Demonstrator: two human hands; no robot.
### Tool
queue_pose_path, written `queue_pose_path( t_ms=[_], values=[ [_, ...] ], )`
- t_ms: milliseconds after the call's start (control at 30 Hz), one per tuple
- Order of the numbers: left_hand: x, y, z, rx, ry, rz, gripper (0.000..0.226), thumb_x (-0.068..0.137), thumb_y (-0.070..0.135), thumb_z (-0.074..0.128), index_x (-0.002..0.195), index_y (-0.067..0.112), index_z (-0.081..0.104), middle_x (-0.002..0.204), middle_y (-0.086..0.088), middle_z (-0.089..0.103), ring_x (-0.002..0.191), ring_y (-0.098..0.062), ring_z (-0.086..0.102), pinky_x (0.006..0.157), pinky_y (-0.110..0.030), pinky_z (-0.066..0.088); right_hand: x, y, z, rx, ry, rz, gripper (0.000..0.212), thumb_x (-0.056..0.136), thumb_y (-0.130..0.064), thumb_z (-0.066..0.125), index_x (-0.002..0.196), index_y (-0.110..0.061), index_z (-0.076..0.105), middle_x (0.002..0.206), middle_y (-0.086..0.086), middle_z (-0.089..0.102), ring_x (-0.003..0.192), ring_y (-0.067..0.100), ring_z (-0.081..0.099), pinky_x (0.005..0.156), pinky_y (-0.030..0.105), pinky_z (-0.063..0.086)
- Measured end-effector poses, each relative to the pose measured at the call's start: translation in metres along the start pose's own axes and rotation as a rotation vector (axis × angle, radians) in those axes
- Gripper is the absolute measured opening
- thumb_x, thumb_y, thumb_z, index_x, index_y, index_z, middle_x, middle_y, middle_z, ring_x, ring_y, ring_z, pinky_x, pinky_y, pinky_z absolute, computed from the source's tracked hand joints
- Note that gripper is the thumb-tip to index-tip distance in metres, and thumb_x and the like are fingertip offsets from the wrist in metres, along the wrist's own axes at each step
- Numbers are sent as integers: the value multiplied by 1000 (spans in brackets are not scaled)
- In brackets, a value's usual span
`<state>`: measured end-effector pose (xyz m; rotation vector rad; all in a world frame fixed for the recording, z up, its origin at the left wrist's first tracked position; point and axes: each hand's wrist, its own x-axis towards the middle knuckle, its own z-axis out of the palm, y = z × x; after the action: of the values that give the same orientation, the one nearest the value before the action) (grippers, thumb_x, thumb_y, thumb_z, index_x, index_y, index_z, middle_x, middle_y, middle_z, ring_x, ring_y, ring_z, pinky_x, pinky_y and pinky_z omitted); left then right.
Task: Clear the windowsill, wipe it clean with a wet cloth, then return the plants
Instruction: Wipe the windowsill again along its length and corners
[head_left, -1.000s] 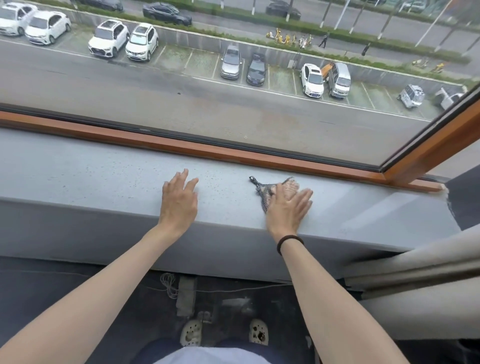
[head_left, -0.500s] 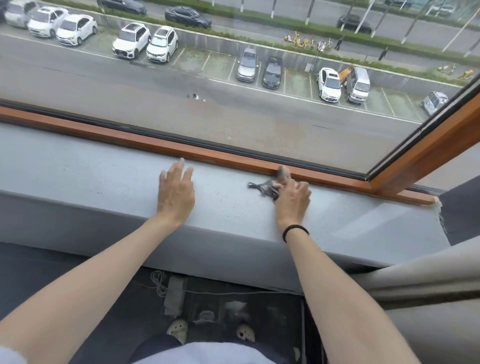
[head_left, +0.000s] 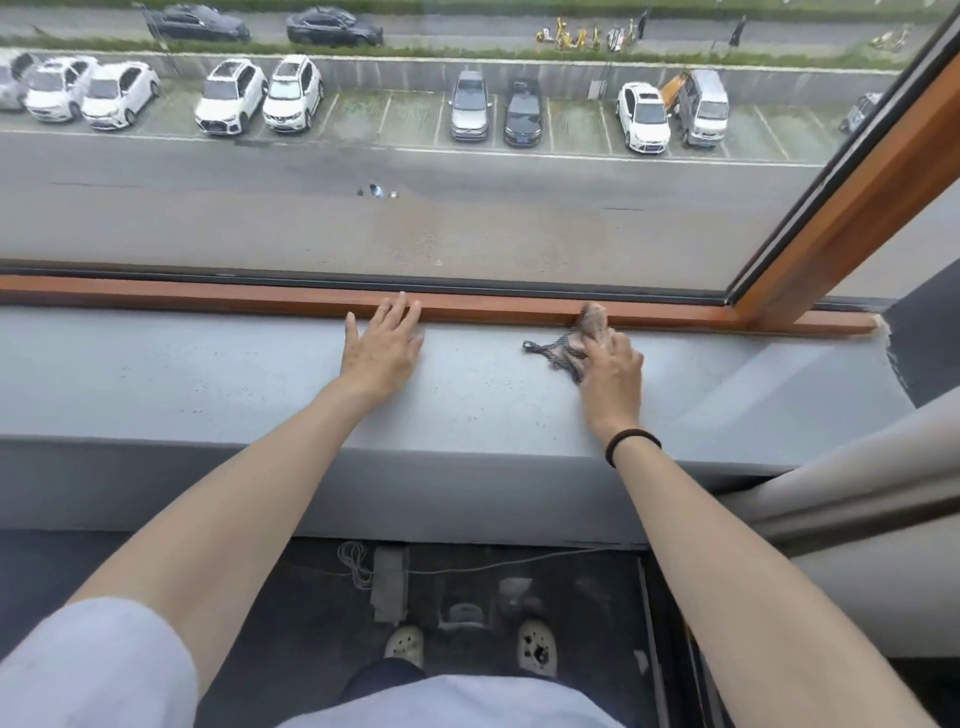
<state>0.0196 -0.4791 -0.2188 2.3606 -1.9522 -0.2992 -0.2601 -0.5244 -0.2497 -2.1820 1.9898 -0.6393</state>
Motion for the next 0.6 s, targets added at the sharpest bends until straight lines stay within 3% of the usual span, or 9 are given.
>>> queue_pose_path(
  t_ms=[100,167,200,267,333,367,433,500,600],
  values=[
    [3,2,0,0,-12,8,52,103,32,24,152,23,10,160,5,1,147,-14,0,113,-57,-2,8,43,-18,-69,45,225,46,86,1,51,128,-14,58,133,18,47,125,33,38,105,40,23],
    [3,7,1,-18,-1,-1,52,103,31,25,152,22,9,160,5,0,147,-14,0,113,-57,-1,10,28,-16,27,-1,264,36,88,-6,55,123,-12,60,136,21,44,129,37,35,109,39,21],
    [2,8,2,-32,4,-7,52,103,30,26,152,22,10,160,5,0,147,-15,0,113,-57,-1,4,11,-11,70,-34,208,27,90,-17,58,116,-12,63,130,18,48,124,36,39,103,35,24],
    [4,10,7,-43,27,-5,52,103,29,26,152,22,11,160,5,1,147,-15,1,114,-57,-1,-15,-31,6,95,-85,18,31,90,-36,58,113,-15,64,121,9,53,113,27,45,91,25,24],
    [5,8,10,-24,51,3,52,103,27,28,152,22,11,160,4,2,147,-15,2,114,-58,1,-40,-68,22,119,-140,-166,37,92,-27,56,127,-15,56,131,11,48,121,28,41,102,27,22],
    [5,7,10,-15,58,10,52,102,27,29,152,22,12,160,4,3,147,-15,2,113,-59,1,-51,-78,25,113,-185,-233,42,93,-16,53,134,-14,50,141,14,41,132,31,34,113,32,15],
    [6,3,11,-5,69,34,52,102,27,30,152,23,13,160,4,5,147,-15,4,112,-59,0,-63,-72,19,101,-220,-296,51,93,-1,46,142,-14,42,155,15,22,145,30,15,117,33,-4],
    [7,-1,10,0,65,56,52,102,26,30,152,23,13,160,4,5,147,-15,4,112,-60,0,-66,-40,8,98,-142,-213,52,94,4,43,141,-18,44,156,12,20,146,25,11,115,32,-6],
    [7,-5,6,-6,32,62,53,102,26,28,152,23,10,160,5,0,147,-14,0,113,-58,-4,-82,-5,-5,91,56,129,47,96,1,40,139,-17,46,156,16,19,146,26,11,119,38,-2]
  ],
)
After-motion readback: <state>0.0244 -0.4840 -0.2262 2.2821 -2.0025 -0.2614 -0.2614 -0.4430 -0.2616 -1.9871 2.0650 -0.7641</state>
